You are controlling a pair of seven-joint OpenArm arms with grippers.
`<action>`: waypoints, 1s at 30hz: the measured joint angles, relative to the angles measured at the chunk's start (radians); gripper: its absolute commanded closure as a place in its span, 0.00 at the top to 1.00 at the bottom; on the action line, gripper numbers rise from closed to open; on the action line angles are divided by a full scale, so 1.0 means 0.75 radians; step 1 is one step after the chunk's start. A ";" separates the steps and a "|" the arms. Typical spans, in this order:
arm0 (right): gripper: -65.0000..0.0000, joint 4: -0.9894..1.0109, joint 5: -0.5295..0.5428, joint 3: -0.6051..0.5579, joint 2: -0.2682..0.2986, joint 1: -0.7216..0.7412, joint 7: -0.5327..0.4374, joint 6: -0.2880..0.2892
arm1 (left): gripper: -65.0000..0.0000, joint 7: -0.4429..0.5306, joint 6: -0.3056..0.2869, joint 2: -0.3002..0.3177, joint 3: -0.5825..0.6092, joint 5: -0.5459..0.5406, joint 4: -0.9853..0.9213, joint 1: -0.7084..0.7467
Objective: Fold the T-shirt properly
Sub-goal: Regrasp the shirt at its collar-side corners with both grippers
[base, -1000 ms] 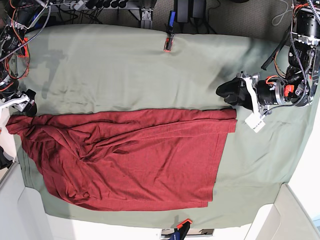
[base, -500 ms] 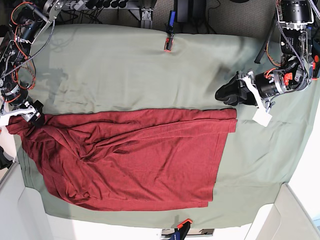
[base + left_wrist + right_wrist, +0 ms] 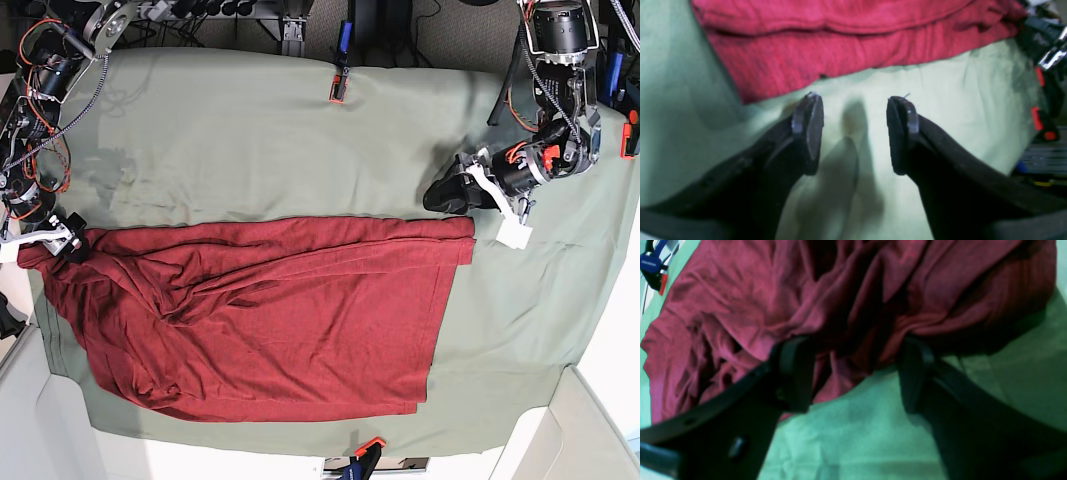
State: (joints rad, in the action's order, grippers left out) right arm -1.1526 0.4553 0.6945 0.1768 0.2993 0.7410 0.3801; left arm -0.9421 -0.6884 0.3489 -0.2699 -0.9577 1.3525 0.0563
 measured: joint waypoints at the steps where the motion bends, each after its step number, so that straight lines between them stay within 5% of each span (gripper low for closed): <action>1: 0.60 0.000 0.000 0.000 0.000 0.001 -0.001 0.000 | 0.52 0.009 0.005 -0.004 0.000 0.008 -0.006 -0.006; 18: 0.60 0.035 -0.002 0.000 0.000 0.005 -0.067 -0.008 | 0.50 0.104 0.051 -0.082 -0.006 0.118 -0.376 -0.329; 23: 0.60 0.135 0.021 0.003 0.005 0.031 -0.166 -0.014 | 0.15 0.151 0.061 -0.084 -0.006 0.231 -0.377 -0.338; 26: 0.41 0.173 0.020 0.003 0.004 0.045 -0.205 -0.015 | 0.02 0.161 0.060 -0.084 -0.006 0.270 -0.378 -0.338; 30: 0.05 0.179 0.010 0.003 0.003 0.042 -0.190 -0.019 | 0.00 0.166 0.058 -0.084 -0.006 0.277 -0.378 -0.338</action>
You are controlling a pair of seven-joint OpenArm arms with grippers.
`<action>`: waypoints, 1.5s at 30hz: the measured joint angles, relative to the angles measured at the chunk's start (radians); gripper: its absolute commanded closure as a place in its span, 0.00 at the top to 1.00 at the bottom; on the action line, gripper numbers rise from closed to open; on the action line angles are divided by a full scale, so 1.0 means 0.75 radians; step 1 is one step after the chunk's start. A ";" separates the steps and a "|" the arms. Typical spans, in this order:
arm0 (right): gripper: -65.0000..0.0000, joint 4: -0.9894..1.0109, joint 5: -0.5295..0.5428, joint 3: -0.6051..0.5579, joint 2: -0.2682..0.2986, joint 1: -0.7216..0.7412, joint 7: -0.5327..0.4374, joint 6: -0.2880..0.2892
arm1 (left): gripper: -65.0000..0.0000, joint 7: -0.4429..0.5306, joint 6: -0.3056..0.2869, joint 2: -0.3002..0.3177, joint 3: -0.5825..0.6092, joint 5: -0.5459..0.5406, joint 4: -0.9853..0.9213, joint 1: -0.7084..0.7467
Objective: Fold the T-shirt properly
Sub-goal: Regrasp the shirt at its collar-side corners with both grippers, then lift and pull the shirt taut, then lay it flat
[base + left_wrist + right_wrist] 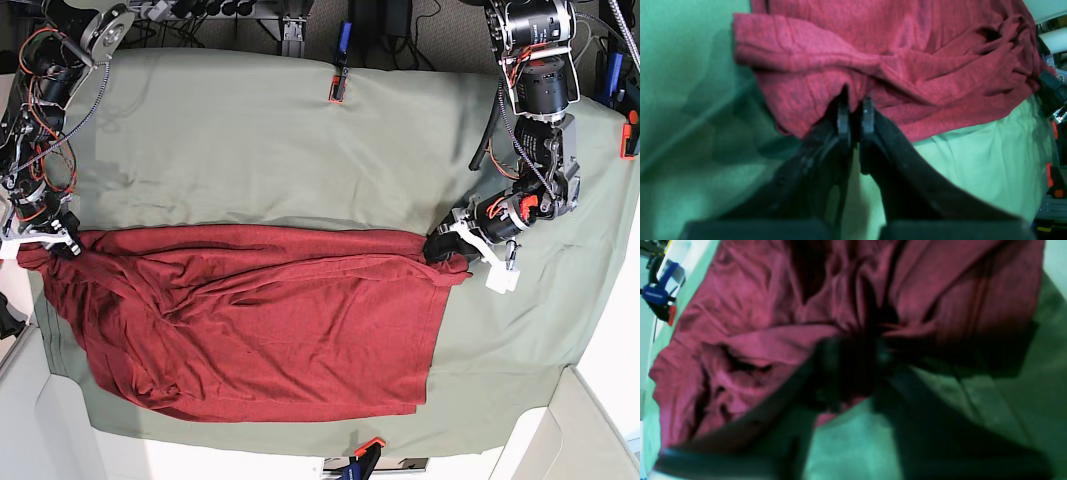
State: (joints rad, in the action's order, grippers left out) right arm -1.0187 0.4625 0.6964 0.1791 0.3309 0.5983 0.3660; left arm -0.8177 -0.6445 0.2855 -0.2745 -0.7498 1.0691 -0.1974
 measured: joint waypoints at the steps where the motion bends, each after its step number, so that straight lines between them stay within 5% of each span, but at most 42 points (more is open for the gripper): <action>1: 0.00 0.000 0.000 0.000 0.000 0.002 0.005 0.002 | 0.00 0.000 -0.005 0.001 0.000 0.001 0.000 0.000; 12: 0.00 -0.209 0.190 -0.003 -0.010 -0.042 0.294 0.179 | 0.00 -0.146 -0.055 0.160 0.004 -0.017 0.314 0.123; 23: 0.00 -0.483 0.302 -0.051 -0.010 -0.323 0.448 0.202 | 0.00 -0.159 -0.056 0.357 0.007 -0.059 0.537 0.400; 36: 0.00 -0.842 0.364 -0.063 0.053 -0.663 0.520 0.218 | 0.00 -0.174 -0.056 0.366 -0.422 -0.105 0.865 0.857; 45: 0.00 -0.953 0.366 -0.063 0.068 -0.818 0.516 0.220 | 0.00 -0.175 -0.064 0.368 -0.468 -0.104 0.997 0.960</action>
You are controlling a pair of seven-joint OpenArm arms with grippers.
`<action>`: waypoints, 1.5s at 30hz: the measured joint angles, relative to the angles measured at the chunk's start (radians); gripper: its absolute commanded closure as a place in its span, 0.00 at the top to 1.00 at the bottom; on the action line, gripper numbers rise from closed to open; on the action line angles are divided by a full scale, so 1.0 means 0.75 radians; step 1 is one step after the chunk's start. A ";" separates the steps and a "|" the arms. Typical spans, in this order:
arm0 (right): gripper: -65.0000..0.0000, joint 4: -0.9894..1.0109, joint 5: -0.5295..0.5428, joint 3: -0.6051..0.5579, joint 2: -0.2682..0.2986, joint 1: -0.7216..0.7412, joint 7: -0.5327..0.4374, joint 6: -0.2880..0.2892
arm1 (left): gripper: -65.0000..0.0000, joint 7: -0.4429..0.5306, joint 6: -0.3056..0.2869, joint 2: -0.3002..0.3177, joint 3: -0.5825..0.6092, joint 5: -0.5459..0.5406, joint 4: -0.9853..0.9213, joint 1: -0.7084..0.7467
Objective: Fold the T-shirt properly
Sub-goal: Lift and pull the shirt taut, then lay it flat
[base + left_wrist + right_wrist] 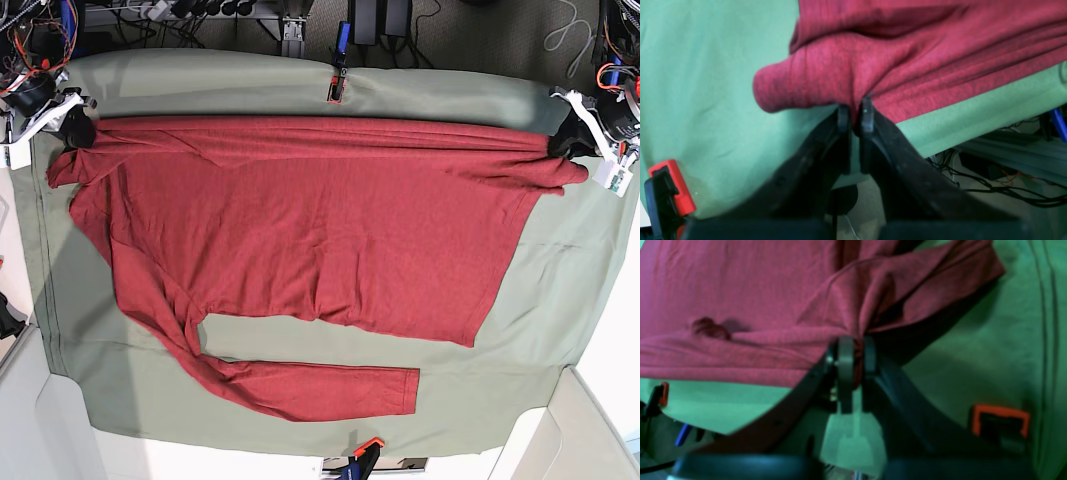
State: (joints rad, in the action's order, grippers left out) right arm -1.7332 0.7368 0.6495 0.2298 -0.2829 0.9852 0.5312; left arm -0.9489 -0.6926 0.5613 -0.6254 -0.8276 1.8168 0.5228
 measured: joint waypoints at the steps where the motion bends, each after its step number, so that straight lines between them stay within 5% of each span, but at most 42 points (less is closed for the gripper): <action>1: 0.00 -0.001 0.001 0.000 0.001 -0.007 0.000 0.000 | 0.00 -0.001 0.000 -0.001 0.000 0.000 0.000 0.000; 15: 0.00 -0.002 -0.026 0.000 0.001 -0.022 0.010 -0.001 | 0.00 0.017 -0.010 -0.040 0.000 0.006 -0.006 0.079; 20: 0.00 -0.002 -0.046 0.000 0.001 -0.022 0.010 -0.001 | 0.20 0.060 -0.010 -0.081 0.000 0.011 -0.050 0.082; 24: 0.31 -0.002 -0.075 0.004 0.007 -0.022 0.006 -0.010 | 0.48 0.080 -0.010 -0.083 -0.003 0.041 -0.078 0.082; 26: 0.42 -0.002 -0.076 0.007 0.008 -0.023 0.006 -0.010 | 0.55 0.079 -0.010 -0.083 -0.003 0.039 -0.078 0.082; 31: 0.46 -0.002 -0.075 0.007 0.008 -0.022 0.005 -0.011 | 0.55 0.009 -0.010 -0.083 -0.003 -0.101 -0.078 0.082; 39: 0.46 -0.042 -0.053 0.030 0.007 -0.056 0.024 -0.011 | 0.55 0.009 -0.010 -0.079 -0.010 -0.110 -0.078 0.082; 45: 0.46 -0.286 -0.058 0.167 0.009 -0.134 0.002 -0.019 | 0.55 0.014 -0.006 0.014 -0.017 -0.188 -0.078 0.031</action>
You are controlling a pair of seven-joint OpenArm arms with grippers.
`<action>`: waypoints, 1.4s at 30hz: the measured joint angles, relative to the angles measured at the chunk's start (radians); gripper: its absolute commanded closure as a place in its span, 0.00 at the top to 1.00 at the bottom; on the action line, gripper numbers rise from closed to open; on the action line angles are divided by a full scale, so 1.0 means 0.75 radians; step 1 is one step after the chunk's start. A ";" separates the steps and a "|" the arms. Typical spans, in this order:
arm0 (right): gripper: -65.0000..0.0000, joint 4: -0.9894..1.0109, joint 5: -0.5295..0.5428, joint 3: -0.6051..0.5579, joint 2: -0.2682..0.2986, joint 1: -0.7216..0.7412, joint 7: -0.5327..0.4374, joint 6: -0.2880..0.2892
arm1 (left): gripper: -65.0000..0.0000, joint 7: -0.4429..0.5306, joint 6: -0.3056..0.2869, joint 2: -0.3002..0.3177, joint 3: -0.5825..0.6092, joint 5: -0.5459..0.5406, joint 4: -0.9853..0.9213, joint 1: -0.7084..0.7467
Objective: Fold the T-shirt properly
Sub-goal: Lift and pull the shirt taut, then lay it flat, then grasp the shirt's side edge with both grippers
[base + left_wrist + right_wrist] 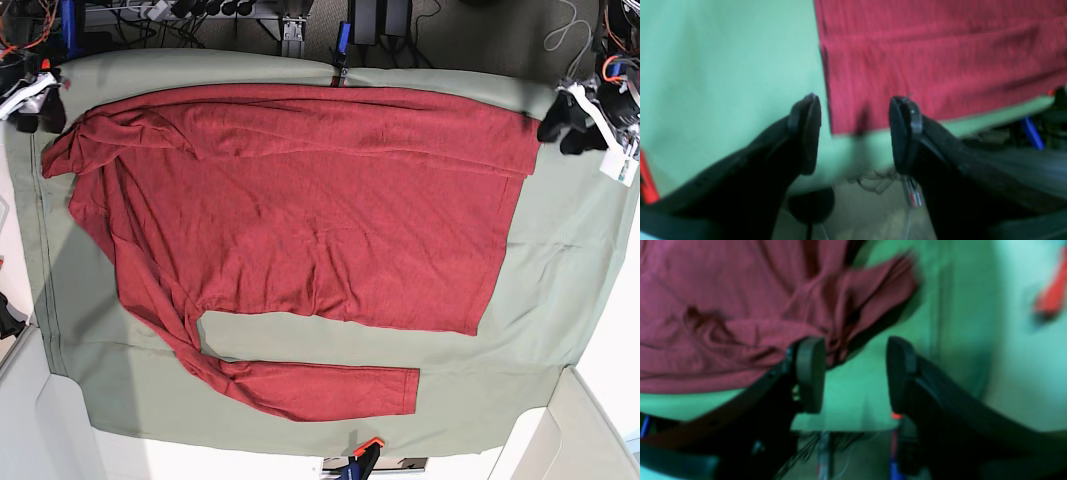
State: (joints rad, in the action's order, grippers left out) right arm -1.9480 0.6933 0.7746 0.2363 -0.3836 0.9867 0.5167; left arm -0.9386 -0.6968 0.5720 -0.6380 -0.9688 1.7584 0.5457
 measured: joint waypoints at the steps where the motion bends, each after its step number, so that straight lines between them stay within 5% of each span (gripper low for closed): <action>1: 0.46 -0.022 0.000 0.012 0.000 0.007 -0.026 0.000 | 0.55 -0.004 0.001 0.010 -0.001 -0.016 0.000 -0.021; 11: 0.46 0.184 -0.140 -0.110 0.002 0.439 -0.110 -0.029 | 0.55 0.027 0.002 0.070 0.061 -0.026 -0.001 -0.247; 18: 0.46 0.697 -0.285 -0.251 0.002 0.848 -0.203 -0.067 | 0.55 0.050 0.002 0.098 0.267 0.096 -0.002 -0.297; 24: 0.46 1.146 -0.432 -0.384 0.003 1.107 -0.293 -0.076 | 0.55 0.133 0.002 0.095 0.291 0.170 -0.002 -0.301; 32: 0.46 1.353 -0.463 -0.684 -0.001 1.160 -0.407 -0.122 | 0.56 0.145 0.002 0.094 0.291 0.183 -0.140 -0.421; 42: 0.46 1.356 -0.438 -0.702 -0.001 1.170 -0.345 -0.131 | 0.56 0.255 0.010 0.088 0.466 0.218 -0.603 -0.788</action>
State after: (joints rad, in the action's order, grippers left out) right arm -0.9310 0.3649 0.2481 0.2359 0.4942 0.7277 0.4183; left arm -0.7471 -0.6891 0.6380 -0.2886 -0.8051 1.3064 -0.0452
